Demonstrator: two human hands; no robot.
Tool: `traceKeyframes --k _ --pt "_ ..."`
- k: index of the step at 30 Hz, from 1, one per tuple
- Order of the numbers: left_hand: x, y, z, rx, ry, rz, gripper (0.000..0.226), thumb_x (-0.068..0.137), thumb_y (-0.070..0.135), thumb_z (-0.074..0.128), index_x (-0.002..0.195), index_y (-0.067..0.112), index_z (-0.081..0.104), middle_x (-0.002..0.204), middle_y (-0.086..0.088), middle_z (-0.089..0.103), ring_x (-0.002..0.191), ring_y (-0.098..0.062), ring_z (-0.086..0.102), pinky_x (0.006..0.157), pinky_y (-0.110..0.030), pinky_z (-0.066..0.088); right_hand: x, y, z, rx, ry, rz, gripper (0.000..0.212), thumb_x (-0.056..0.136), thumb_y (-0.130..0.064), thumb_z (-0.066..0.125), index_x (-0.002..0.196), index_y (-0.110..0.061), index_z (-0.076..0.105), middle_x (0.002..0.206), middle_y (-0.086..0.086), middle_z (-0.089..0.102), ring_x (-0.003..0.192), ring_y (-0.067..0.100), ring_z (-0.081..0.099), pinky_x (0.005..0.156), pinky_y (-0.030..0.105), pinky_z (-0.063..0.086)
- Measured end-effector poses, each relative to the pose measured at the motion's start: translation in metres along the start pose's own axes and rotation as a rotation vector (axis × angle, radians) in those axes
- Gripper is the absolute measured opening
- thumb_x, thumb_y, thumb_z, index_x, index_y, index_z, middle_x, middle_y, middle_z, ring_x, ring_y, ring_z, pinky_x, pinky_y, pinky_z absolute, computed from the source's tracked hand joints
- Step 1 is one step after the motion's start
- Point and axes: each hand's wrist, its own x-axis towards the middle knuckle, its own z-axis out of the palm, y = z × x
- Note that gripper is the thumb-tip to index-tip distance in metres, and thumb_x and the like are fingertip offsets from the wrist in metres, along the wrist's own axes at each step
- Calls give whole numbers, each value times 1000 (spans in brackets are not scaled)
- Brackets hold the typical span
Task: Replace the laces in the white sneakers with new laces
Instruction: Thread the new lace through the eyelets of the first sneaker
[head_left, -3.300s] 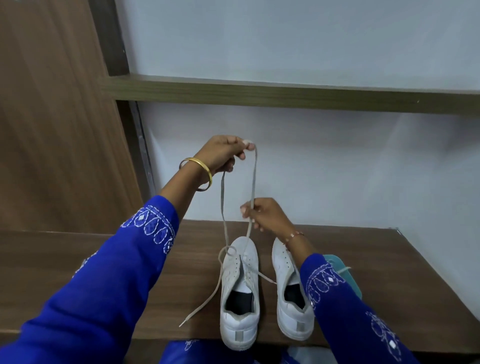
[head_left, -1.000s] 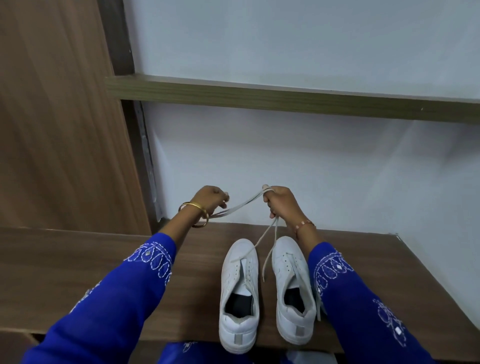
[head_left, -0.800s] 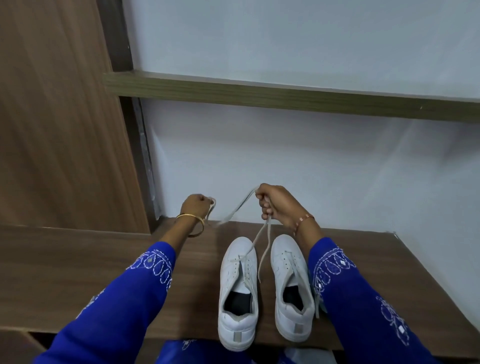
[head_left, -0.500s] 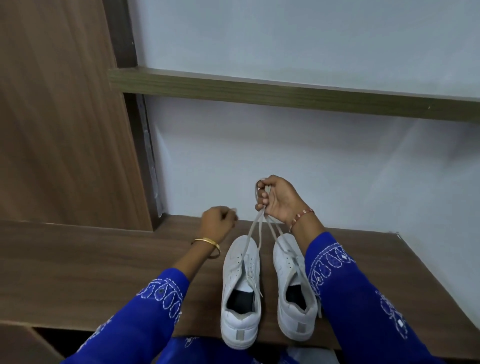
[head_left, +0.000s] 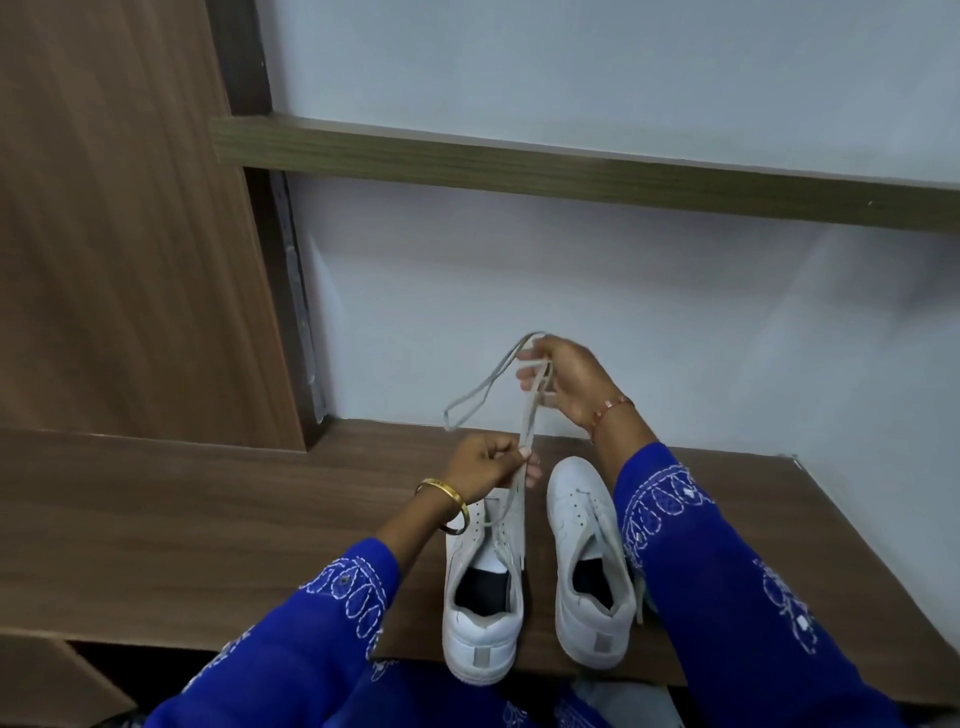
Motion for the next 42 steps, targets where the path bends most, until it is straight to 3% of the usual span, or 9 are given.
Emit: traceKeyframes --k 2,4,8,11,16,19,25,35,42 --pt "2 5 -2 -154 89 -31 22 95 8 48 79 8 63 62 2 70 58 -9 67 64 -21 56 0 16 -8 -403 35 63 34 93 -40 47 99 -8 56 84 6 53 78 20 50 68 31 42" --pt "6 12 -7 -300 210 -68 21 95 10 48 79 8 63 61 0 70 55 -10 66 62 -24 55 -6 32 -13 -516 62 96 43 94 -46 44 103 -6 57 90 7 54 80 20 51 69 30 43" --pt "10 24 -14 -418 312 -117 23 96 9 46 78 7 60 55 1 68 49 -7 65 49 -18 53 -32 69 -14 -432 -6 134 28 94 -31 51 105 -7 59 99 5 59 77 16 55 59 24 47" --pt "9 29 -14 -443 306 -148 22 96 10 47 80 7 61 62 -1 69 52 -8 66 48 -18 52 -46 95 -7 -326 -111 77 9 91 -16 56 87 -15 64 86 -3 59 66 11 50 55 21 42" --pt "8 31 -12 -546 284 -199 20 96 9 46 85 5 61 77 -9 68 57 -11 68 58 -22 58 -46 107 7 -388 -108 -103 16 87 -12 60 99 -3 67 76 4 59 61 7 49 50 17 42" --pt "8 31 -14 -603 288 -195 19 97 10 45 86 5 61 79 -11 67 59 -13 69 63 -24 58 -44 105 11 -370 -32 -161 22 86 -13 64 88 9 64 68 10 55 50 7 48 46 14 42" --pt "0 12 -15 -496 206 -312 28 100 21 37 89 9 60 63 0 70 56 -9 67 59 -21 56 -38 101 6 -168 9 -172 16 85 -8 66 73 0 59 60 14 57 36 5 49 41 15 42" --pt "-9 -10 -11 -140 -44 -329 16 94 13 51 83 10 62 74 2 70 62 -4 65 64 -18 54 -11 94 2 -184 188 -265 33 80 -9 71 53 -10 53 35 -5 52 30 6 49 37 17 44" --pt "3 -12 -12 -96 38 -268 14 90 9 58 82 2 66 68 -7 67 57 -12 65 66 -30 57 5 91 4 -252 203 -286 36 80 -10 71 53 -6 47 42 5 48 29 1 46 35 13 39"
